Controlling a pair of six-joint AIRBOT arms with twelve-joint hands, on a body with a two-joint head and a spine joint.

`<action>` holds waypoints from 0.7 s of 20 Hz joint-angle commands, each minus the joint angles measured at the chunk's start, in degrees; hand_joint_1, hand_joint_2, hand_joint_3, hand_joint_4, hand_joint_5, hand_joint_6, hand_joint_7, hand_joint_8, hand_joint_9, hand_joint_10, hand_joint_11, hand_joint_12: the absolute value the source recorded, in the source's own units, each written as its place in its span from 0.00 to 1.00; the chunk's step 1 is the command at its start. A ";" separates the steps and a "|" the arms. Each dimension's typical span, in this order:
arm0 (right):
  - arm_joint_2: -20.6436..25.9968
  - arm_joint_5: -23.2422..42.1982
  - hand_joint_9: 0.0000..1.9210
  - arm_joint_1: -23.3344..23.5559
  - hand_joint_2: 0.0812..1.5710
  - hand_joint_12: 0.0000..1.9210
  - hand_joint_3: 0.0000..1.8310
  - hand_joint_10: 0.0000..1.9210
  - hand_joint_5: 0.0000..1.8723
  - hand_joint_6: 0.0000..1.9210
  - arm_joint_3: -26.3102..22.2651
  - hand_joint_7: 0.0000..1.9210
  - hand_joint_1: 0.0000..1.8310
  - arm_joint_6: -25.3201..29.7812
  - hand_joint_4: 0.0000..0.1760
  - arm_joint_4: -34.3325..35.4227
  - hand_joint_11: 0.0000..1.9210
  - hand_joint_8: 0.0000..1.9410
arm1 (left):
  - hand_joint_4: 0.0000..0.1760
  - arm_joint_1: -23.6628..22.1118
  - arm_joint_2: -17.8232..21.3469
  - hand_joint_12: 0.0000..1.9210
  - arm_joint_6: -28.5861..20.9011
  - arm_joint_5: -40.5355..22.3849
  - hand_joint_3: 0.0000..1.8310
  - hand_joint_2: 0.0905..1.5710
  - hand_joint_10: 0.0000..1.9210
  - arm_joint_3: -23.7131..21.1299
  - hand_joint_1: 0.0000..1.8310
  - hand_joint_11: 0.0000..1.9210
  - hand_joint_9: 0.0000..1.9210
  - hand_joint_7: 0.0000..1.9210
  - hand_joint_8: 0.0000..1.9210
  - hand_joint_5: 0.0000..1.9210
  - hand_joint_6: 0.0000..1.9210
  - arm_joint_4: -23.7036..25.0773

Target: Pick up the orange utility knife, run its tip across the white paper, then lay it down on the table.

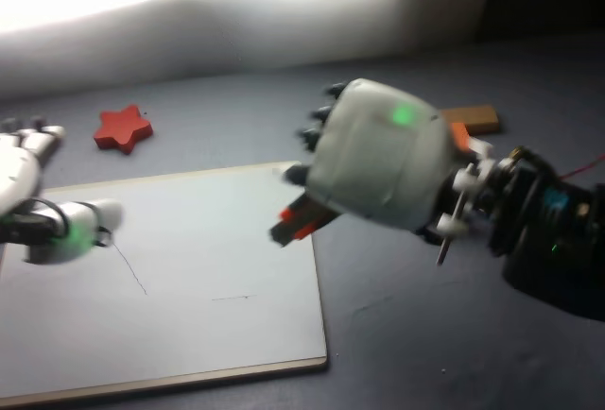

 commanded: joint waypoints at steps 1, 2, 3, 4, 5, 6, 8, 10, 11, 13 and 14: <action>1.08 0.90 0.86 0.65 0.84 1.00 0.00 1.00 0.72 1.00 -1.34 0.81 0.81 -0.43 1.00 3.82 0.90 1.00 | 0.02 -0.85 -0.39 0.26 0.37 -1.58 0.00 0.79 0.00 -0.33 0.07 0.00 0.05 0.05 0.00 0.02 0.00 3.70; 2.47 -1.07 0.86 0.83 0.84 1.00 0.00 1.00 0.71 1.00 -3.07 0.81 0.81 -0.46 1.00 7.71 0.90 1.00 | 0.03 -1.56 -0.94 0.27 0.81 -0.69 0.00 0.79 0.00 -0.71 0.06 0.00 0.05 0.05 0.00 0.02 0.00 4.31; 3.45 -2.23 0.86 0.87 0.83 1.00 0.00 1.00 0.71 1.00 -4.42 0.81 0.81 -0.42 1.00 10.37 0.90 1.00 | 0.05 -2.37 -1.59 0.29 1.31 0.24 0.00 0.79 0.00 -1.11 0.06 0.00 0.05 0.05 0.00 0.02 0.00 4.79; 4.06 -3.12 0.86 0.87 0.83 1.00 0.00 1.00 0.70 1.00 -5.20 0.81 0.81 -0.40 1.00 11.94 0.90 1.00 | 0.03 -2.89 -1.97 0.32 1.62 0.69 0.00 0.79 0.00 -1.40 0.07 0.00 0.05 0.05 0.00 0.03 0.00 5.03; 4.57 -3.98 0.86 0.86 0.83 1.00 0.00 1.00 0.72 1.00 -5.88 0.80 0.81 -0.39 1.00 13.29 0.90 1.00 | 0.04 -3.39 -2.30 0.32 1.91 1.08 0.00 0.79 0.00 -1.71 0.08 0.00 0.05 0.05 0.00 0.03 0.00 5.36; 5.38 -5.58 0.86 0.86 0.84 1.00 0.00 1.00 0.72 1.00 -7.07 0.81 0.80 -0.35 1.00 15.84 0.90 1.00 | 0.03 -4.00 -2.63 0.31 2.28 1.63 0.00 0.79 0.00 -2.24 0.08 0.00 0.05 0.05 0.00 0.03 0.00 5.57; 6.76 -8.22 0.86 0.82 0.83 1.00 0.00 1.00 0.72 1.00 -9.18 0.81 0.81 -0.32 1.00 20.05 0.90 1.00 | 0.05 -4.71 -3.04 0.31 2.76 1.74 0.00 0.79 0.00 -3.31 0.08 0.00 0.05 0.05 0.00 0.03 0.00 5.74; 8.30 -11.82 0.86 0.54 0.82 1.00 0.00 1.00 0.72 1.00 -11.40 0.81 0.82 -0.24 1.00 23.57 0.90 1.00 | 0.05 -5.10 -3.17 0.30 3.22 1.76 0.00 0.79 0.00 -4.67 0.06 0.00 0.05 0.04 0.00 0.02 0.00 5.93; 8.75 -13.08 0.87 0.04 0.83 1.00 0.00 1.00 0.70 1.00 -12.00 0.81 0.81 -0.24 1.00 23.86 0.90 1.00 | 0.05 -5.12 -3.23 0.33 3.23 1.76 0.00 0.79 0.00 -5.36 0.08 0.00 0.06 0.06 0.00 0.03 0.00 6.24; 9.23 -15.17 0.87 -0.69 0.83 1.00 0.00 1.00 0.71 1.00 -12.49 0.81 0.81 -0.30 1.00 24.80 0.90 1.00 | 0.05 -5.09 -3.28 0.35 3.23 2.12 0.00 0.79 0.00 -6.26 0.08 0.00 0.07 0.06 0.00 0.03 0.00 6.66; 9.38 -15.58 0.87 -1.12 0.83 1.00 0.00 1.00 0.72 1.00 -12.59 0.81 0.81 -0.32 1.00 25.58 0.90 1.00 | 0.07 -5.05 -3.29 0.34 3.23 2.33 0.00 0.79 0.00 -6.61 0.08 0.00 0.06 0.06 0.00 0.03 0.00 6.92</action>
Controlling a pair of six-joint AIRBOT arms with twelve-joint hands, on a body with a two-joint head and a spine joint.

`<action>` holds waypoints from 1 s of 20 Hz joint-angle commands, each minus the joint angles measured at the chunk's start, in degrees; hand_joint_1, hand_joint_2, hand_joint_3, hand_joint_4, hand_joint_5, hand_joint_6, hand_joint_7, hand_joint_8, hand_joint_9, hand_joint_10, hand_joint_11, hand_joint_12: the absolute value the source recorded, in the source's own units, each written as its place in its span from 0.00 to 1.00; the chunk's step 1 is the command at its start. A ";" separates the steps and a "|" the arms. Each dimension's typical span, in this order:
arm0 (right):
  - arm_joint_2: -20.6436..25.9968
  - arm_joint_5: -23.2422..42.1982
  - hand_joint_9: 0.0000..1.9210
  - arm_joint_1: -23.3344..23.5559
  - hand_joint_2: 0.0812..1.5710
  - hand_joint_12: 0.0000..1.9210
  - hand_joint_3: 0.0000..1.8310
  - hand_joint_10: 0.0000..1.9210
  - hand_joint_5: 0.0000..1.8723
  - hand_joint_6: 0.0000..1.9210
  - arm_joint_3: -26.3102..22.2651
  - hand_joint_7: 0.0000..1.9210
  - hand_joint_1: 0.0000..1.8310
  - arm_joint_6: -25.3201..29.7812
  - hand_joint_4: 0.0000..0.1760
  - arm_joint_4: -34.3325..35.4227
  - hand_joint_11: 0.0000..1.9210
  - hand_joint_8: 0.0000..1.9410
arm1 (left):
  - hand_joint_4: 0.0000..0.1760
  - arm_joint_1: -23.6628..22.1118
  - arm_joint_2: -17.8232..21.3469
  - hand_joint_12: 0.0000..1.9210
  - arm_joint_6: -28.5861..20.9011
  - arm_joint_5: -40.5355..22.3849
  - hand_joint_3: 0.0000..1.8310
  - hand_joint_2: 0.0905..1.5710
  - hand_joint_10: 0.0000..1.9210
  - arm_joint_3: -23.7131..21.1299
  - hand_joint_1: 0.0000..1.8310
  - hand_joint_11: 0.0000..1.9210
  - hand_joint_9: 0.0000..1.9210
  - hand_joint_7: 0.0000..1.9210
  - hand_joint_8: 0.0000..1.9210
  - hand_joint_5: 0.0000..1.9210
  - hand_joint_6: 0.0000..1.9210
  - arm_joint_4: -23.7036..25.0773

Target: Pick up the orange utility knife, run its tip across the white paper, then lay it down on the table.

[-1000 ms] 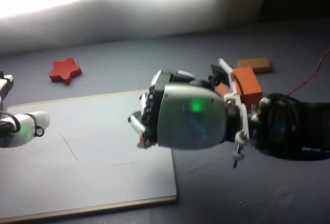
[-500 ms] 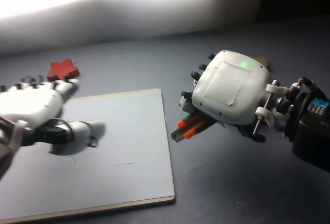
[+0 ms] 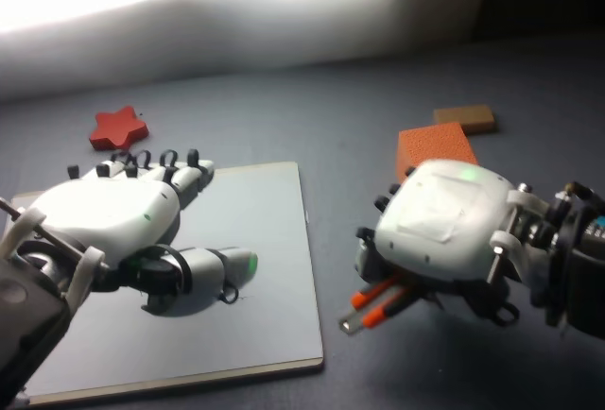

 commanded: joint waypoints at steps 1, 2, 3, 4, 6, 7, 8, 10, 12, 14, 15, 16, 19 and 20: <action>0.53 4.97 0.86 0.25 0.83 1.00 0.00 1.00 0.73 1.00 -0.37 0.81 0.82 -0.19 1.00 -0.70 0.90 1.00 | 0.06 -0.63 0.20 0.34 0.20 -3.28 0.00 0.79 0.00 -0.11 0.07 0.00 0.06 0.06 0.00 0.03 0.00 3.71; 0.77 4.97 0.86 -0.09 0.83 1.00 0.00 1.00 0.73 1.00 -0.51 0.80 0.82 0.06 1.00 -0.62 0.89 1.00 | 0.06 -0.63 0.20 0.32 0.20 -2.83 0.00 0.79 0.00 -0.37 0.07 0.00 0.06 0.05 0.00 0.03 0.00 4.16; 0.94 5.03 0.86 -0.28 0.83 1.00 0.00 1.00 0.72 1.00 -0.67 0.80 0.82 0.58 1.00 -0.62 0.90 1.00 | 0.05 -0.61 0.20 0.33 0.20 -2.63 0.00 0.79 0.00 -0.56 0.08 0.00 0.06 0.06 0.00 0.03 0.00 4.45; 1.17 5.25 0.86 -0.50 0.83 1.00 0.00 1.00 0.72 1.00 -0.82 0.80 0.82 0.72 1.00 -0.62 0.90 1.00 | 0.05 -0.51 0.20 0.33 0.20 -2.27 0.00 0.79 0.00 -0.77 0.08 0.00 0.06 0.06 0.00 0.03 0.00 4.88; 1.33 6.64 0.86 -0.89 0.83 1.00 0.00 1.00 0.72 1.00 -0.87 0.80 0.82 0.64 1.00 -0.62 0.89 1.00 | 0.05 -0.48 0.20 0.33 0.18 -1.99 0.00 0.79 0.00 -1.07 0.08 0.00 0.06 0.05 0.00 0.03 0.00 5.22; 1.45 7.05 0.85 -1.00 0.84 1.00 0.00 1.00 0.71 1.00 -0.89 0.79 0.82 0.56 1.00 -0.62 0.89 1.00 | 0.05 -0.51 0.20 0.33 0.18 -1.99 0.00 0.79 0.00 -1.17 0.08 0.00 0.06 0.05 0.00 0.03 0.00 5.45; 1.70 6.92 0.85 -1.09 0.84 1.00 0.00 1.00 0.70 1.00 -0.97 0.78 0.82 0.49 1.00 -0.62 0.88 1.00 | 0.05 -0.63 0.20 0.33 0.18 -1.98 0.00 0.79 0.00 -1.22 0.08 0.00 0.06 0.06 0.00 0.03 0.00 5.77; 2.29 5.86 0.83 -1.33 0.84 1.00 0.00 1.00 0.67 1.00 -1.14 0.76 0.83 0.37 1.00 -0.62 0.86 1.00 | 0.06 -0.77 0.20 0.33 0.50 -1.83 0.00 0.79 0.00 -1.28 0.07 0.00 0.06 0.05 0.00 0.02 0.00 6.38; 2.73 5.78 0.82 -1.74 0.86 1.00 0.00 1.00 0.67 1.00 -1.27 0.76 0.81 0.40 1.00 -0.62 0.85 1.00 | 0.05 -0.70 0.20 0.33 0.63 -1.44 0.00 0.79 0.00 -1.33 0.07 0.00 0.06 0.05 0.00 0.03 0.00 6.66; 3.42 5.36 0.71 -2.39 0.91 1.00 0.00 1.00 0.37 0.92 -1.69 0.64 0.60 0.70 0.00 -0.62 0.71 1.00 | 0.07 -0.42 0.20 0.33 0.53 -1.29 0.00 0.79 0.00 -1.43 0.07 0.00 0.06 0.05 0.00 0.02 0.00 6.75; 3.61 5.34 0.59 -2.70 0.91 1.00 0.00 1.00 0.33 0.80 -1.87 0.38 0.62 0.71 0.00 -0.62 0.56 0.99 | 0.07 -0.31 0.20 0.33 0.09 -1.32 0.00 0.79 0.00 -1.41 0.07 0.00 0.06 0.05 0.00 0.02 0.00 6.75; 3.76 5.36 0.40 -3.01 0.87 1.00 0.00 1.00 0.35 0.71 -2.05 0.37 0.64 0.74 0.00 -0.62 0.36 0.89 | 0.07 -0.09 0.20 0.33 -0.97 -1.96 0.00 0.79 0.00 -1.37 0.07 0.00 0.06 0.05 0.00 0.03 0.00 6.57; 4.12 5.42 0.16 -3.32 0.78 1.00 0.00 0.81 0.21 0.62 -2.51 0.20 0.58 0.74 0.00 -0.62 0.13 0.68 | 0.04 0.58 -0.08 0.34 -1.83 -7.31 0.00 0.79 0.00 -1.94 0.07 0.00 0.06 0.05 0.00 0.03 0.00 3.88; 4.32 5.42 0.16 -3.38 0.78 1.00 0.00 0.81 0.21 0.62 -2.71 0.20 0.58 0.74 0.00 -0.62 0.13 0.68 | 0.04 0.82 -0.18 0.34 -1.84 -8.56 0.00 0.79 0.00 -2.07 0.07 0.00 0.06 0.05 0.00 0.03 0.00 3.38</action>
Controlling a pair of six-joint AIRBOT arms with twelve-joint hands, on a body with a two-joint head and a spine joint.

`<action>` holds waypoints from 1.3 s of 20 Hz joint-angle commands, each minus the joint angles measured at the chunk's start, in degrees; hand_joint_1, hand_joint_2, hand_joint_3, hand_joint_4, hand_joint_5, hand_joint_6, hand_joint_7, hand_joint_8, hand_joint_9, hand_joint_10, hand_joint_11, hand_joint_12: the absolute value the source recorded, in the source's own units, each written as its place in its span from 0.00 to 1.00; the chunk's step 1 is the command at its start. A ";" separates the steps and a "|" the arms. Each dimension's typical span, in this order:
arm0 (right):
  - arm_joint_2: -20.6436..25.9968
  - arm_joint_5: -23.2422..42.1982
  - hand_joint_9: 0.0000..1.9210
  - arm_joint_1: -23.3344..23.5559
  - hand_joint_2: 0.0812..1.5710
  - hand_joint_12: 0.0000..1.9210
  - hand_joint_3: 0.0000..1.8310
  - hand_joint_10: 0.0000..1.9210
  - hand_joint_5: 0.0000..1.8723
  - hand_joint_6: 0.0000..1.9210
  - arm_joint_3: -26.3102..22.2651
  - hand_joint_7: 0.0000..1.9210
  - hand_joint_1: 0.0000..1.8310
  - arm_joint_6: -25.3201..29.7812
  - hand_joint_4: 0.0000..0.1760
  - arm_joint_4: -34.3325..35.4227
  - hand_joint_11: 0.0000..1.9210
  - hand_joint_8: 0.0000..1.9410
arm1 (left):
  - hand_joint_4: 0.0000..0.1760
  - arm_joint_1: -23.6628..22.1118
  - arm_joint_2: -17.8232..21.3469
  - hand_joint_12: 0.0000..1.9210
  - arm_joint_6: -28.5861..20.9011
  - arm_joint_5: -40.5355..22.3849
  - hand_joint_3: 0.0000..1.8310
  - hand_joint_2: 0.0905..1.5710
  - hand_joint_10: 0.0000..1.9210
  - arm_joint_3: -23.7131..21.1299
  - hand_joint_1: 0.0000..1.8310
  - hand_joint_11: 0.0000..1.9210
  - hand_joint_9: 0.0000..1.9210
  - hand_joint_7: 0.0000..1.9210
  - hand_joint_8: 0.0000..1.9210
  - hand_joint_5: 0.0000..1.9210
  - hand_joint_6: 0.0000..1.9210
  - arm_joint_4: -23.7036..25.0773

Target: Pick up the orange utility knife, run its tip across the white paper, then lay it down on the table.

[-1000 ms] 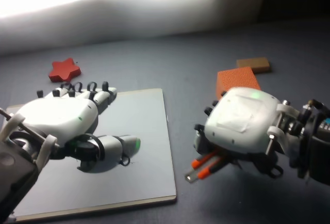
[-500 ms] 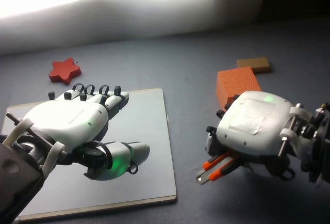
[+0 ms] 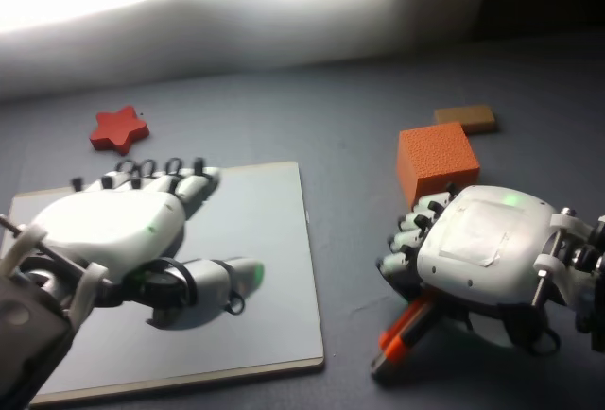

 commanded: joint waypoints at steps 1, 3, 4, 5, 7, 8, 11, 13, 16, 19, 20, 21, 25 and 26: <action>0.52 5.61 0.12 0.15 0.75 0.94 0.00 0.60 0.10 0.42 -0.49 0.16 0.52 0.04 0.00 -0.91 0.01 0.38 | 0.05 0.05 -0.20 0.33 -0.03 -5.35 0.00 0.79 0.00 -0.12 0.07 0.00 0.06 0.05 0.00 0.03 0.00 3.64; 1.42 5.59 0.11 0.03 0.74 0.76 0.00 0.34 0.06 0.21 -1.40 0.17 0.42 0.57 0.00 -0.91 0.00 0.10 | 0.04 0.22 -0.39 0.32 -0.03 -5.72 0.00 0.79 0.00 -0.12 0.08 0.00 0.06 0.05 0.00 0.03 0.00 3.60; 2.13 5.50 0.11 -0.03 0.72 0.67 0.00 0.23 0.05 0.15 -2.07 0.16 0.41 0.84 0.00 -0.91 0.00 0.04 | 0.03 0.27 -0.57 0.32 -0.03 -6.15 0.00 0.79 0.00 -0.19 0.08 0.00 0.06 0.05 0.00 0.03 0.00 3.47; 2.59 5.50 0.11 -0.08 0.70 0.59 0.00 0.15 0.05 0.09 -2.48 0.15 0.40 0.94 0.00 -0.91 0.00 0.01 | 0.04 0.28 -0.70 0.33 -0.02 -6.52 0.00 0.79 0.00 -0.27 0.07 0.00 0.06 0.05 0.00 0.03 0.00 3.25; 4.35 5.51 0.11 -0.27 0.68 0.50 0.00 0.08 0.05 0.04 -3.99 0.13 0.36 1.18 0.00 -0.91 0.00 0.00 | 0.05 0.35 -1.08 0.33 -0.02 -7.22 0.00 0.79 0.00 -0.48 0.07 0.00 0.06 0.05 0.00 0.03 0.00 3.02; 5.77 5.43 0.11 -0.35 0.67 0.51 0.00 0.07 0.06 0.03 -5.19 0.12 0.35 1.81 0.00 -0.91 0.00 0.00 | 0.04 0.39 -1.17 0.33 0.03 -7.22 0.00 0.79 0.00 -0.59 0.07 0.00 0.06 0.06 0.00 0.03 0.00 3.02; 10.04 3.57 0.14 0.11 0.69 0.53 0.00 0.07 0.09 0.03 -8.12 0.15 0.19 3.26 0.00 -0.91 0.00 0.01 | 0.02 0.51 -1.20 0.36 0.26 -7.26 0.00 0.79 0.00 -0.85 0.08 0.00 0.07 0.07 0.00 0.04 0.00 3.02; 12.86 3.22 0.20 0.20 0.72 0.60 0.01 0.09 0.18 0.06 -9.91 0.23 0.09 4.34 0.00 -0.91 0.00 0.03 | 0.00 0.52 -1.20 0.50 0.40 -7.32 0.00 0.79 0.03 -0.94 0.08 0.00 0.15 0.16 0.03 0.11 0.02 3.03; 18.28 3.68 0.27 0.51 0.77 0.97 0.00 0.67 0.37 0.53 -12.89 0.42 0.09 6.52 0.00 -0.91 0.09 0.40 | 0.00 -0.59 -1.20 0.88 0.79 -7.37 0.00 0.79 0.57 -1.05 0.15 0.08 0.25 0.34 0.37 0.38 0.11 3.05; 23.17 4.66 0.53 0.67 0.84 1.00 0.01 0.97 0.53 0.86 -15.82 0.59 0.00 6.18 0.00 -0.92 0.42 0.82 | 0.00 -2.86 -1.20 1.00 2.54 -7.37 0.00 0.82 0.98 -1.19 0.17 0.25 0.36 0.43 0.83 0.43 0.63 3.02; 24.64 4.66 0.57 0.84 0.87 1.00 0.02 0.98 0.56 0.87 -16.68 0.61 0.00 6.23 0.00 -0.92 0.50 0.83 | 0.00 -3.33 -1.19 1.00 2.51 -7.34 0.01 0.84 1.00 -1.28 0.14 0.30 0.41 0.48 0.86 0.46 0.69 3.02; 26.30 4.67 0.57 1.05 0.87 1.00 0.02 0.98 0.56 0.87 -17.50 0.61 0.00 6.58 0.00 -0.92 0.50 0.83 | 0.00 -3.85 -1.16 1.00 2.25 -7.11 0.01 0.84 1.00 -1.43 0.14 0.30 0.41 0.48 0.86 0.46 0.69 3.01; 29.79 5.76 0.74 1.94 0.97 1.00 0.01 1.00 0.66 1.00 -19.40 0.71 0.11 10.06 0.00 -0.92 0.73 0.99 | 0.00 -4.62 -1.20 1.00 2.21 -7.10 0.02 0.92 1.00 -1.64 0.10 0.49 0.60 0.63 0.94 0.58 0.85 3.01; 30.32 6.62 0.73 2.14 0.98 1.00 0.01 1.00 0.66 1.00 -19.91 0.71 0.17 12.35 0.92 -0.91 0.74 1.00 | 0.00 -4.74 -1.20 1.00 2.21 -7.11 0.01 0.94 1.00 -1.64 0.17 0.53 0.64 0.66 0.94 0.57 0.92 2.97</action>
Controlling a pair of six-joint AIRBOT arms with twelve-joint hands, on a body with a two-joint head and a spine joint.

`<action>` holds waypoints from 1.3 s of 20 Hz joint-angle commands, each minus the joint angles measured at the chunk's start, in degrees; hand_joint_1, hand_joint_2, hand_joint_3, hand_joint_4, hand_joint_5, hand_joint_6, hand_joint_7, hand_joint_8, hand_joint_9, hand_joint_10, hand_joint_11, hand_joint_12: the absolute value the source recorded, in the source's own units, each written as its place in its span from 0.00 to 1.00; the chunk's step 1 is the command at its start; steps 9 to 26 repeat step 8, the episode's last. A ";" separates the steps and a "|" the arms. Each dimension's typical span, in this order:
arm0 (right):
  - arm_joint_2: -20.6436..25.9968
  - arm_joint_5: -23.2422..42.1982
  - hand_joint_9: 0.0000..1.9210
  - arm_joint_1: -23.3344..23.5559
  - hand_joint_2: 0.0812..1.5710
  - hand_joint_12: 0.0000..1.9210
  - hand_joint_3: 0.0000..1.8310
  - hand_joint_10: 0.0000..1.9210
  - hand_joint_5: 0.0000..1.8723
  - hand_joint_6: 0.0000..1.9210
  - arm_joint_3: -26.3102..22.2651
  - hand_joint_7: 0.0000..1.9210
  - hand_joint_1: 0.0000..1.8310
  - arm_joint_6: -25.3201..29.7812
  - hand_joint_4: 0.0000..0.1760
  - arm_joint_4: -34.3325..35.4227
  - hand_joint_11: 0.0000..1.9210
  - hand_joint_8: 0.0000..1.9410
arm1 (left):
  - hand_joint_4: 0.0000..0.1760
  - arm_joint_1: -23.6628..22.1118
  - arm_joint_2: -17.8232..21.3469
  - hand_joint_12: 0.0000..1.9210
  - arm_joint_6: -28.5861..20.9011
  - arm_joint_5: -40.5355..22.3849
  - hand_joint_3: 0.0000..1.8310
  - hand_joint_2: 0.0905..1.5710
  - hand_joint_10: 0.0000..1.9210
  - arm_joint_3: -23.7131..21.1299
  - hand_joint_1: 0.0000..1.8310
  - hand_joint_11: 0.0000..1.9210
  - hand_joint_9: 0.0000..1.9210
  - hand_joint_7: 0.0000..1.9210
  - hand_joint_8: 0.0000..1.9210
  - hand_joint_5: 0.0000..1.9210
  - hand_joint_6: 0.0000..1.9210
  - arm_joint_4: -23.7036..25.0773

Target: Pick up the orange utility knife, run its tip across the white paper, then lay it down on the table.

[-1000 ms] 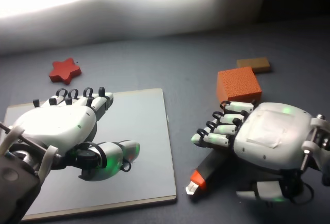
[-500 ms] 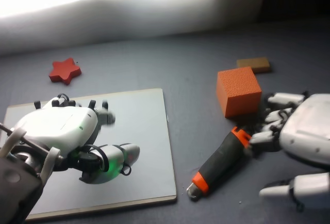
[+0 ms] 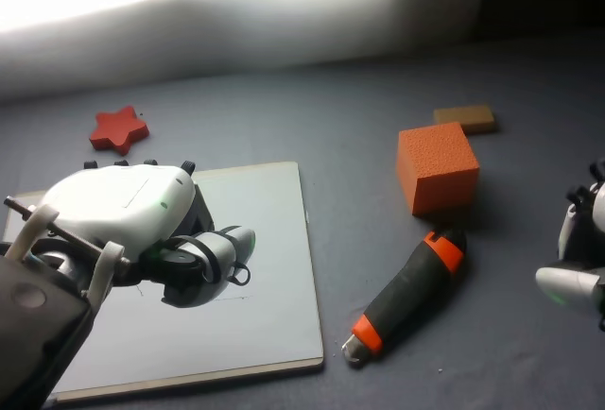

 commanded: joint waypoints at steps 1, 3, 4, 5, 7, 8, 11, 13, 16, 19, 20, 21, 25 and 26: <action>0.62 6.49 0.73 1.01 0.98 1.00 0.01 1.00 0.66 1.00 -0.66 0.71 0.17 1.58 0.92 -0.60 0.74 1.00 | 0.00 -1.06 0.11 1.00 0.13 -3.46 0.01 0.94 1.00 -0.22 0.17 0.53 0.64 0.66 0.94 0.57 0.92 3.89; 1.28 6.88 0.73 1.23 1.00 1.00 0.02 1.00 0.65 1.00 -1.36 0.69 0.12 3.31 1.00 -0.59 0.74 1.00 | 0.00 -1.96 0.11 1.00 0.52 -3.46 0.01 0.96 1.00 -0.29 0.26 0.55 0.65 0.63 0.99 0.56 1.00 3.81; 1.33 7.05 0.72 1.32 1.00 1.00 0.03 1.00 0.64 1.00 -1.44 0.69 0.13 3.89 1.00 -0.59 0.73 1.00 | 0.00 -2.34 0.11 1.00 0.84 -3.46 0.01 0.96 1.00 -0.46 0.27 0.55 0.64 0.63 1.00 0.56 1.00 3.80; 1.29 7.31 0.72 1.52 0.98 1.00 0.02 1.00 0.64 1.00 -1.44 0.69 0.17 4.03 1.00 -0.59 0.74 1.00 | 0.00 -2.61 0.09 1.00 0.96 -3.46 0.01 0.95 1.00 -0.66 0.28 0.55 0.64 0.63 1.00 0.57 1.00 3.80; 1.18 8.44 0.73 1.88 0.98 1.00 0.01 1.00 0.64 1.00 -1.42 0.69 0.19 4.88 1.00 -0.56 0.74 1.00 | 0.00 -2.92 0.03 1.00 1.14 -3.46 0.00 0.95 1.00 -1.35 0.30 0.55 0.64 0.63 1.00 0.57 1.00 3.80; 1.18 8.59 0.72 2.00 0.97 1.00 0.01 1.00 0.64 1.00 -1.42 0.68 0.20 4.91 1.00 -0.56 0.74 1.00 | 0.00 -2.97 0.03 1.00 1.38 -3.47 0.00 0.95 1.00 -1.61 0.30 0.55 0.64 0.63 1.00 0.56 1.00 3.80; 1.18 8.59 0.72 2.00 0.97 1.00 0.01 1.00 0.64 1.00 -1.42 0.68 0.20 4.91 1.00 -0.56 0.74 1.00 | 0.00 -2.97 0.03 1.00 1.38 -3.47 0.00 0.95 1.00 -1.61 0.30 0.55 0.64 0.63 1.00 0.56 1.00 3.80; 1.18 8.59 0.72 2.00 0.97 1.00 0.01 1.00 0.64 1.00 -1.42 0.68 0.20 4.91 1.00 -0.56 0.74 1.00 | 0.00 -2.97 0.03 1.00 1.38 -3.47 0.00 0.95 1.00 -1.61 0.30 0.55 0.64 0.63 1.00 0.56 1.00 3.80; 1.18 8.59 0.72 2.00 0.97 1.00 0.01 1.00 0.64 1.00 -1.42 0.68 0.20 4.91 1.00 -0.56 0.74 1.00 | 0.00 -2.97 0.03 1.00 1.38 -3.47 0.00 0.95 1.00 -1.61 0.30 0.55 0.64 0.63 1.00 0.56 1.00 3.80; 1.18 8.59 0.72 2.00 0.97 1.00 0.01 1.00 0.64 1.00 -1.42 0.68 0.20 4.91 1.00 -0.56 0.74 1.00 | 0.00 -2.97 0.03 1.00 1.38 -3.47 0.00 0.95 1.00 -1.61 0.30 0.55 0.64 0.63 1.00 0.56 1.00 3.80; 1.18 8.59 0.72 2.00 0.97 1.00 0.01 1.00 0.64 1.00 -1.42 0.68 0.20 4.91 1.00 -0.56 0.74 1.00 | 0.00 -2.97 0.03 1.00 1.38 -3.47 0.00 0.95 1.00 -1.61 0.30 0.55 0.64 0.63 1.00 0.56 1.00 3.80; 1.18 8.59 0.72 2.00 0.97 1.00 0.01 1.00 0.64 1.00 -1.42 0.68 0.20 4.91 1.00 -0.56 0.74 1.00 | 0.00 -2.97 0.03 1.00 1.38 -3.47 0.00 0.95 1.00 -1.61 0.30 0.55 0.64 0.63 1.00 0.56 1.00 3.80; 1.18 8.59 0.72 2.00 0.97 1.00 0.01 1.00 0.64 1.00 -1.42 0.68 0.20 4.91 1.00 -0.56 0.74 1.00 | 0.00 -2.97 0.03 1.00 1.38 -3.47 0.00 0.95 1.00 -1.61 0.30 0.55 0.64 0.63 1.00 0.56 1.00 3.80; 1.18 8.59 0.72 2.00 0.97 1.00 0.01 1.00 0.64 1.00 -1.42 0.68 0.20 4.91 1.00 -0.56 0.74 1.00 | 0.00 -2.97 0.03 1.00 1.38 -3.47 0.00 0.95 1.00 -1.61 0.30 0.55 0.64 0.63 1.00 0.56 1.00 3.80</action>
